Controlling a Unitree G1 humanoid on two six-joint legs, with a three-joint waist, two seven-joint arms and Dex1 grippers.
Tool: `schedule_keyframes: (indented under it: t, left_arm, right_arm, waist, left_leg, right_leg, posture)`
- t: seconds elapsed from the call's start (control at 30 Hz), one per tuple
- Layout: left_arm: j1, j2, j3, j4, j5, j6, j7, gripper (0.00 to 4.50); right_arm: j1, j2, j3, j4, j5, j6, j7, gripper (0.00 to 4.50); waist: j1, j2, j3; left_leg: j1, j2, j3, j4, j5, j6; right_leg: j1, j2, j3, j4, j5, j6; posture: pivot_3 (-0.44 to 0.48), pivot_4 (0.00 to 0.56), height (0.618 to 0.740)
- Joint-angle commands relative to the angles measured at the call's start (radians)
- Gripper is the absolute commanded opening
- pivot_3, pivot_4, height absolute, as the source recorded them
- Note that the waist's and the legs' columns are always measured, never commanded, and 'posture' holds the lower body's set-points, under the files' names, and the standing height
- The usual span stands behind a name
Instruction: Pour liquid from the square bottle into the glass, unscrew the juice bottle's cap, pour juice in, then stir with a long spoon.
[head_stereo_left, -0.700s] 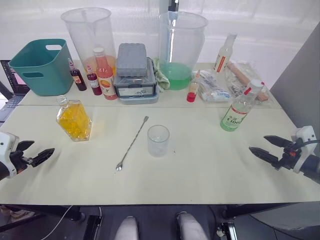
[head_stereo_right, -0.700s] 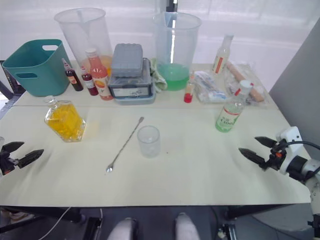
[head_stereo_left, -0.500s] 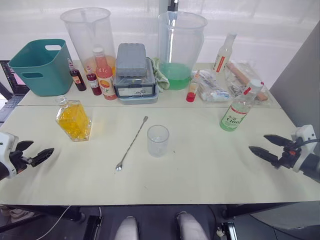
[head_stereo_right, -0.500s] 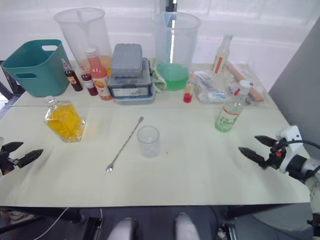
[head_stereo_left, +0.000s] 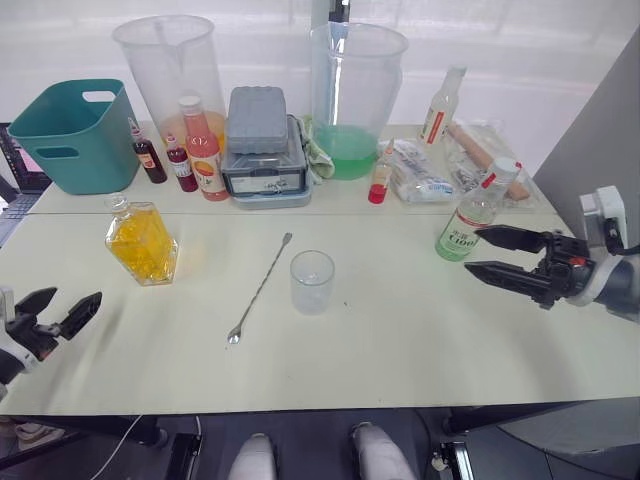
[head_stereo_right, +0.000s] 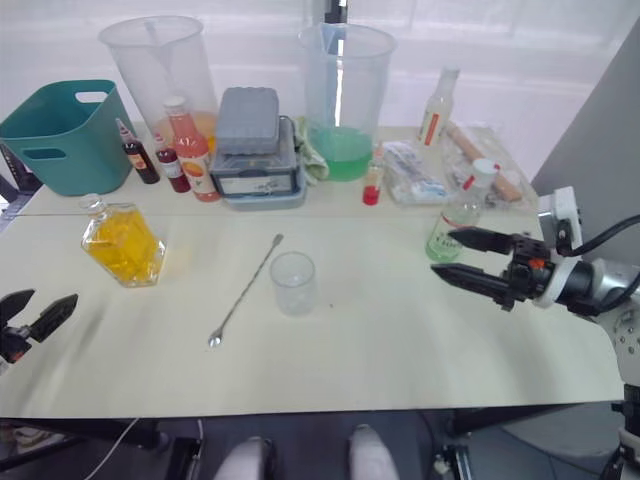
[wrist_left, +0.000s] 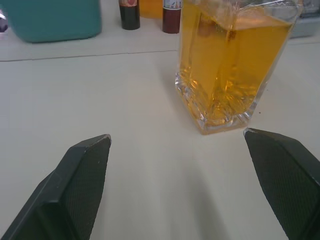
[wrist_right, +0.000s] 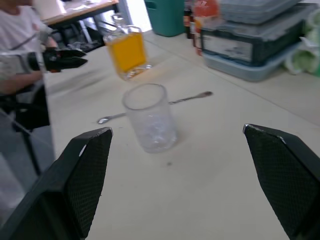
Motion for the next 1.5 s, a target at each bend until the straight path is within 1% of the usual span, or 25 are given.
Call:
schedule_keyframes:
  t: [0.03,0.07,0.1,0.13,0.2,0.27,0.33,0.4,0.5,0.53,0.6,0.67,0.87,1.13,1.5]
  left_arm:
    - [0.077,-0.076,0.033,-0.166,-0.003,-0.054,0.072,4.50]
    - [0.106,-0.105,0.029,-0.214,-0.014,-0.048,0.086,4.50]
    - [0.137,-0.147,0.022,-0.286,-0.059,-0.020,0.103,4.50]
    - [0.158,-0.174,0.015,-0.336,-0.091,0.001,0.117,4.50]
    - [0.176,-0.215,0.009,-0.402,-0.118,0.013,0.156,4.50]
    - [0.181,-0.292,-0.034,-0.472,-0.106,0.003,0.235,4.50]
    - [0.170,-0.350,-0.068,-0.504,-0.077,-0.016,0.303,4.50]
    - [0.154,-0.375,-0.096,-0.506,-0.026,-0.044,0.348,4.50]
    - [0.107,-0.403,-0.142,-0.495,-0.001,-0.052,0.408,4.50]
    - [0.082,-0.406,-0.158,-0.479,0.015,-0.052,0.429,4.50]
    - [0.052,-0.392,-0.194,-0.451,0.037,-0.058,0.426,4.50]
    - [-0.005,-0.390,-0.217,-0.409,0.042,-0.060,0.439,4.50]
    - [-0.148,-0.361,-0.271,-0.278,0.122,-0.110,0.477,4.50]
    - [-0.277,-0.313,-0.298,-0.130,0.167,-0.135,0.492,4.50]
    - [-0.508,-0.250,-0.345,0.088,0.205,-0.131,0.505,4.50]
  right_arm:
    - [-0.106,0.017,0.048,0.005,0.020,0.005,0.028,4.45]
    - [-0.143,0.032,0.068,0.020,0.000,-0.009,0.021,4.45]
    - [-0.179,0.055,0.103,0.042,-0.065,-0.074,0.007,4.45]
    - [-0.203,0.071,0.128,0.058,-0.114,-0.124,-0.002,4.45]
    - [-0.229,0.087,0.158,0.080,-0.167,-0.177,0.005,4.45]
    - [-0.278,0.137,0.164,0.092,-0.156,-0.168,-0.030,4.45]
    - [-0.296,0.160,0.178,0.085,-0.172,-0.179,-0.036,4.45]
    - [-0.289,0.171,0.177,0.066,-0.187,-0.202,-0.040,4.45]
    - [-0.262,0.170,0.164,0.020,-0.178,-0.204,-0.050,4.45]
    - [-0.248,0.165,0.160,-0.001,-0.169,-0.195,-0.052,4.45]
    - [-0.225,0.149,0.160,-0.027,-0.158,-0.166,-0.059,4.45]
    - [-0.205,0.148,0.157,-0.034,-0.165,-0.170,-0.070,4.45]
    - [-0.173,0.148,0.139,-0.059,-0.157,-0.178,-0.088,4.45]
    - [-0.151,0.138,0.121,-0.073,-0.166,-0.187,-0.098,4.45]
    - [-0.116,0.132,0.089,-0.099,-0.165,-0.199,-0.113,4.45]
  waist:
    - [-0.001,0.000,0.000]
    - [-0.001,0.000,0.000]
    - [-0.002,-0.001,0.000]
    - [-0.004,-0.001,0.000]
    - [0.006,-0.001,0.000]
    - [0.012,-0.001,0.000]
    - [0.017,0.000,0.000]
    - [0.021,0.000,0.000]
    - [0.022,0.000,0.000]
    - [0.024,0.000,0.000]
    - [0.024,0.000,0.000]
    - [0.022,0.000,0.000]
    - [0.020,0.000,0.000]
    - [0.019,0.000,0.000]
    - [0.021,0.000,0.000]
  left_leg:
    - [0.000,0.000,0.000,0.000,0.000,0.000]
    - [0.000,0.000,0.000,0.001,0.000,0.000]
    - [0.000,0.000,0.000,0.001,0.000,0.000]
    - [0.000,0.000,0.000,0.001,0.000,0.000]
    - [0.000,0.000,0.000,0.002,0.000,0.000]
    - [0.000,0.000,-0.001,0.002,0.000,0.000]
    - [0.000,-0.001,-0.001,0.003,0.000,0.000]
    - [0.000,-0.002,-0.002,0.004,0.000,0.000]
    - [0.000,-0.002,-0.004,0.005,0.000,0.000]
    - [0.000,-0.002,-0.004,0.005,0.000,0.000]
    - [0.000,-0.002,-0.005,0.005,0.000,0.000]
    - [0.000,-0.003,-0.005,0.005,0.000,0.000]
    - [0.000,-0.003,-0.006,0.005,0.000,0.000]
    - [0.000,-0.003,-0.006,0.005,0.000,0.000]
    - [0.000,-0.003,-0.006,0.005,0.000,0.000]
  right_leg:
    - [0.000,0.000,0.000,0.000,0.000,0.000]
    - [0.000,0.000,0.000,-0.001,0.000,0.000]
    - [0.000,0.000,0.000,-0.001,0.000,0.000]
    - [0.000,0.000,0.000,-0.001,0.000,0.000]
    - [0.001,0.000,0.000,-0.001,0.000,0.000]
    - [0.001,0.000,0.000,-0.001,0.000,0.000]
    - [0.002,0.000,0.001,-0.001,0.000,0.000]
    - [0.004,0.000,0.001,-0.001,0.000,0.001]
    - [0.005,0.001,0.000,-0.002,0.000,0.001]
    - [0.006,0.001,0.000,-0.002,0.000,0.001]
    - [0.007,0.001,0.000,-0.002,0.000,0.001]
    - [0.007,0.001,0.000,-0.002,0.000,0.001]
    - [0.007,0.002,0.000,-0.002,0.000,0.001]
    - [0.007,0.002,0.000,-0.002,0.001,0.001]
    - [0.007,0.002,0.000,-0.002,0.001,0.002]
  posture:
    - [0.000,0.150,0.739]
    - [0.000,0.150,0.739]
    - [0.000,0.150,0.739]
    - [0.000,0.150,0.739]
    - [0.000,0.150,0.739]
    - [0.000,0.150,0.739]
    - [0.000,0.150,0.739]
    - [0.000,0.150,0.739]
    - [0.000,0.150,0.739]
    - [0.000,0.150,0.739]
    - [0.000,0.150,0.739]
    - [0.000,0.150,0.739]
    - [0.000,0.150,0.739]
    - [0.000,0.150,0.739]
    - [0.000,0.150,0.739]
